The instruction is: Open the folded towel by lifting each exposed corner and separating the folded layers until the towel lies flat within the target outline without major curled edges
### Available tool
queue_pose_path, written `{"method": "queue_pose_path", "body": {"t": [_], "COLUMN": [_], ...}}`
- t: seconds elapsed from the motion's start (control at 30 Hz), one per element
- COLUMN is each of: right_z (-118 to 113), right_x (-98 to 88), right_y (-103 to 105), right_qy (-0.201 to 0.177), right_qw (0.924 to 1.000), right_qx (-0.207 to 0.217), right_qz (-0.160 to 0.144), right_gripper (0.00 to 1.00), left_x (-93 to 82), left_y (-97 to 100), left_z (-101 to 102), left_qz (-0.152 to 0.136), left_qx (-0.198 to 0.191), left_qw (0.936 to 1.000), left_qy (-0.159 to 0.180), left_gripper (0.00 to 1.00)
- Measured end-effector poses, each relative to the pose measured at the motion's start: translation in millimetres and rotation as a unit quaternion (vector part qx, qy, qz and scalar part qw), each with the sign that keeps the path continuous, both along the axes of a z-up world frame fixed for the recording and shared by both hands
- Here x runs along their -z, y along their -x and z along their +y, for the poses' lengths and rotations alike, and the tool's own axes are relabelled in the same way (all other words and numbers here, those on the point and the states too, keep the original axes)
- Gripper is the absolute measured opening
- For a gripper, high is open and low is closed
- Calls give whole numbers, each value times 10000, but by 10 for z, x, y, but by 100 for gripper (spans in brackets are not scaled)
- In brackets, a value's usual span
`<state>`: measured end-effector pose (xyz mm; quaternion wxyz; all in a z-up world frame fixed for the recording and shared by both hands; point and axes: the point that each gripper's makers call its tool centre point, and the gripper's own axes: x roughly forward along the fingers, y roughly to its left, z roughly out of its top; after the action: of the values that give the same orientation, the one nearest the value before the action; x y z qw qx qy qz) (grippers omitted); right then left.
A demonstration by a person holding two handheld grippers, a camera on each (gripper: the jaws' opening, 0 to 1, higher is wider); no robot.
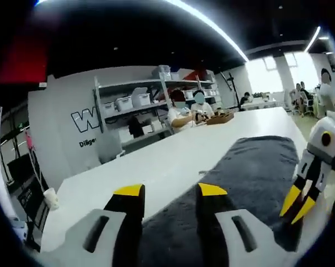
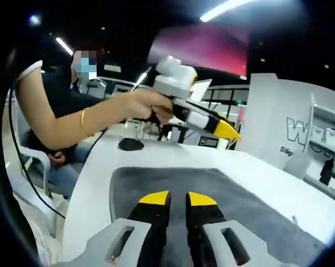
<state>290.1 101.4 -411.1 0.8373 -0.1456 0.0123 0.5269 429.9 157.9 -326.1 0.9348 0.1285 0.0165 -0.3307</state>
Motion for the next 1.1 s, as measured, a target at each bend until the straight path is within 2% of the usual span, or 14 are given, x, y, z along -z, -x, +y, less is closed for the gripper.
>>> {"method": "queue_pose_path", "body": {"t": [0.07,0.1,0.17,0.3,0.37,0.47,0.5,0.57,0.67,0.77,1.1], "right_z": [-64,-63,-61,-168,-236,-330,-545,-825,-1056,-1205,-1685], "right_x": [-11,0,34,-34,-79,-139,-206,-284,-304,-294,-379], "right_y": [-13,-24,-44,-63,-78,-95,-139,-199,-268,-299,-323], "right_qy": [3,22,66,-37,-43,-92,-108,-100,-83,-61,-132], "right_qw": [10000,9999,9997,9991,9985,9975,9972,9961,9928,9906,9820], "right_qx": [73,116,217,425,546,688,733,860,1185,1358,1875], "right_qz": [30,23,46,4,-68,-107,-114,-144,-152,-154,-196], "right_gripper": [7,8,12,19,19,22,24,26,32,38,41], "left_x": [-26,-53,-161,-299,-313,-315,-313,-308,-276,-162,-135], "left_y": [68,67,94,241,304,385,410,479,522,517,744], "left_z": [-1,54,148,138,131,98,84,37,39,105,18], "left_qz": [-52,-66,-529,-654,-641,-640,-626,-621,-710,-613,-449], "left_qx": [-51,-310,-628,-664,-644,-614,-590,-505,-551,-750,-501], "left_qw": [10000,9993,9965,9954,9955,9957,9958,9963,9957,9953,9973], "left_qy": [64,180,-161,198,260,282,297,321,234,-8,283], "left_gripper": [40,42,48,61,66,68,69,72,76,79,84]}}
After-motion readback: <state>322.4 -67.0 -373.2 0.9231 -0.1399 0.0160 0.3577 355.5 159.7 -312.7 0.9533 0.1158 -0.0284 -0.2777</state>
